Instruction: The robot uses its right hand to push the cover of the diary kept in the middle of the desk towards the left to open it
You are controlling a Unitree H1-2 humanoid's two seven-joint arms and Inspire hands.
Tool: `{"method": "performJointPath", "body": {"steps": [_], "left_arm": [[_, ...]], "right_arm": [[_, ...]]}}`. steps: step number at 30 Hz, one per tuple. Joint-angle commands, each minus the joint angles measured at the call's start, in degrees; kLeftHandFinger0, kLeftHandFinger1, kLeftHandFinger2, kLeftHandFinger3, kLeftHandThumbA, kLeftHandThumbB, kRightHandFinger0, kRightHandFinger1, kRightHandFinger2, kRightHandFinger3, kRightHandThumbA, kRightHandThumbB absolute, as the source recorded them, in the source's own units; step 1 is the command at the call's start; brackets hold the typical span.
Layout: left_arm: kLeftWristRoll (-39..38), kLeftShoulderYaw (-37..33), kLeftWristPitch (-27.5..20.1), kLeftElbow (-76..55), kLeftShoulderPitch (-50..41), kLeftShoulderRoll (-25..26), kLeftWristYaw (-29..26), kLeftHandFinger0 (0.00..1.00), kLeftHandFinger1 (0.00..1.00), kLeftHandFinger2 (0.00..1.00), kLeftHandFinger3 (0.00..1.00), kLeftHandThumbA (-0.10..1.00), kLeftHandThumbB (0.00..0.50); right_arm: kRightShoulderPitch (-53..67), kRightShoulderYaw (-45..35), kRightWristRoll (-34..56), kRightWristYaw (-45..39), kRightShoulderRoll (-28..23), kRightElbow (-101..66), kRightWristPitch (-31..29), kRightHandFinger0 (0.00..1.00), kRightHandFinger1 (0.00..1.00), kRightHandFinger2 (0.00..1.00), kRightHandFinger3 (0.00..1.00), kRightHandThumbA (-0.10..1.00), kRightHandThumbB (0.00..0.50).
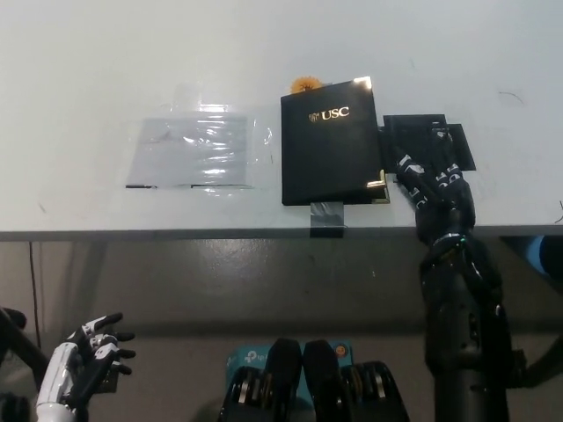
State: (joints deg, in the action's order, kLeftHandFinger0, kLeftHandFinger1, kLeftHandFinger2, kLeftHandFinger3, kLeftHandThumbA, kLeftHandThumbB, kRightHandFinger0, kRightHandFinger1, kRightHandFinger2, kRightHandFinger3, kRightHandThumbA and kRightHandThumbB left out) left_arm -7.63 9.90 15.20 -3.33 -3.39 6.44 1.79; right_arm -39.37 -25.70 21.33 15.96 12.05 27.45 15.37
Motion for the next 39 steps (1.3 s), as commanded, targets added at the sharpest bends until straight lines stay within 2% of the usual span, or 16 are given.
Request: {"method": "performJointPath", "body": {"steps": [1, 5, 10, 12, 15, 16, 21, 24, 25, 28, 30, 33, 35, 38, 39], "left_arm": [[-0.79, 0.12, -0.90, -0.64, -0.22, 0.20, 0.44, 0.40, 0.46, 0.53, 0.67, 0.40, 0.302], [-0.90, 0.10, -1.01, -0.50, -0.23, 0.07, 0.49, 0.39, 0.46, 0.52, 0.67, 0.40, 0.312], [-1.15, 0.17, -0.96, -0.41, -0.30, 0.11, 0.69, 0.38, 0.45, 0.52, 0.67, 0.41, 0.320], [-1.15, -0.01, -0.78, -0.54, -0.31, 0.00, 0.75, 0.38, 0.45, 0.52, 0.67, 0.41, 0.289], [-1.14, -0.18, -0.91, -0.40, -0.29, -0.08, 0.82, 0.36, 0.43, 0.51, 0.66, 0.41, 0.278], [-1.06, -0.25, -0.97, -0.41, -0.34, -0.03, 0.87, 0.36, 0.43, 0.52, 0.66, 0.41, 0.278], [-1.12, -0.28, -0.93, -0.07, -0.10, 0.31, 1.09, 0.34, 0.42, 0.50, 0.66, 0.42, 0.285], [-1.27, -0.25, -0.78, -0.02, 0.01, 0.25, 1.09, 0.33, 0.41, 0.50, 0.66, 0.42, 0.275], [-0.90, -0.45, -0.92, -0.18, -0.11, 0.33, 1.04, 0.34, 0.42, 0.52, 0.68, 0.43, 0.264], [-0.49, -1.07, -0.59, -0.45, 0.35, 0.32, 1.06, 0.35, 0.43, 0.53, 0.69, 0.43, 0.245], [-0.29, -1.37, -0.73, -0.21, 0.66, 0.40, 1.10, 0.35, 0.43, 0.53, 0.69, 0.44, 0.259], [-0.31, -1.72, -0.83, -0.30, 0.89, 0.34, 1.25, 0.33, 0.41, 0.52, 0.68, 0.43, 0.273], [-0.10, -2.18, -0.60, -0.57, 1.02, 0.43, 1.39, 0.33, 0.41, 0.50, 0.64, 0.41, 0.283], [0.58, -2.85, -0.58, -0.62, 0.88, 0.74, 1.37, 0.35, 0.43, 0.52, 0.64, 0.42, 0.310], [1.01, -3.10, -0.47, -0.93, 0.78, 0.80, 1.13, 0.35, 0.43, 0.53, 0.64, 0.43, 0.302]], "right_arm": [[-4.65, 1.62, 0.67, 2.48, 2.61, 2.05, 0.38, 0.91, 0.97, 1.00, 1.00, 1.00, 0.107], [-6.78, 3.63, -0.40, 2.55, 3.33, 3.01, 0.15, 0.89, 0.95, 0.99, 1.00, 1.00, 0.132], [-9.09, 5.53, -0.41, 2.60, 4.06, 3.99, 0.46, 0.87, 0.93, 0.97, 1.00, 1.00, 0.136], [-9.65, 6.11, -0.59, 2.81, 4.28, 4.29, 0.61, 0.85, 0.91, 0.95, 1.00, 1.00, 0.140], [-9.36, 8.41, -1.38, 2.68, 4.76, 3.23, 2.00, 0.87, 0.94, 0.98, 1.00, 1.00, 0.153], [-9.07, 9.00, -1.71, 2.63, 4.76, 3.30, 1.94, 0.84, 0.91, 0.96, 1.00, 1.00, 0.155], [-6.23, 9.81, -1.76, 2.77, 5.90, 2.67, 1.11, 0.85, 0.91, 0.96, 1.00, 1.00, 0.098], [-4.45, 9.74, -1.32, 2.88, 7.03, 2.92, 0.43, 0.84, 0.91, 0.96, 1.00, 1.00, 0.116], [-3.73, 9.59, -0.98, 2.67, 7.64, 3.33, -0.15, 0.84, 0.91, 0.96, 1.00, 1.00, 0.100], [-2.31, 9.87, -1.23, 2.23, 8.20, 3.02, -1.00, 0.83, 0.91, 0.96, 1.00, 1.00, 0.097], [-1.44, 12.75, -3.63, 0.56, 8.16, 4.11, -2.42, 0.80, 0.90, 0.96, 1.00, 1.00, 0.112], [-0.95, 15.49, -5.39, -0.08, 7.65, 3.95, -2.49, 0.85, 0.93, 0.99, 1.00, 1.00, 0.132], [-2.00, 18.77, -7.96, -1.09, 6.54, 5.78, -3.27, 0.90, 0.97, 1.00, 1.00, 1.00, 0.167], [-2.41, 21.53, -9.86, -1.20, 5.54, 6.32, -4.49, 0.91, 0.98, 1.00, 1.00, 1.00, 0.164], [-3.27, 23.00, -11.08, -1.09, 4.97, 7.13, -4.86, 0.92, 0.98, 1.00, 1.00, 1.00, 0.172]]}}
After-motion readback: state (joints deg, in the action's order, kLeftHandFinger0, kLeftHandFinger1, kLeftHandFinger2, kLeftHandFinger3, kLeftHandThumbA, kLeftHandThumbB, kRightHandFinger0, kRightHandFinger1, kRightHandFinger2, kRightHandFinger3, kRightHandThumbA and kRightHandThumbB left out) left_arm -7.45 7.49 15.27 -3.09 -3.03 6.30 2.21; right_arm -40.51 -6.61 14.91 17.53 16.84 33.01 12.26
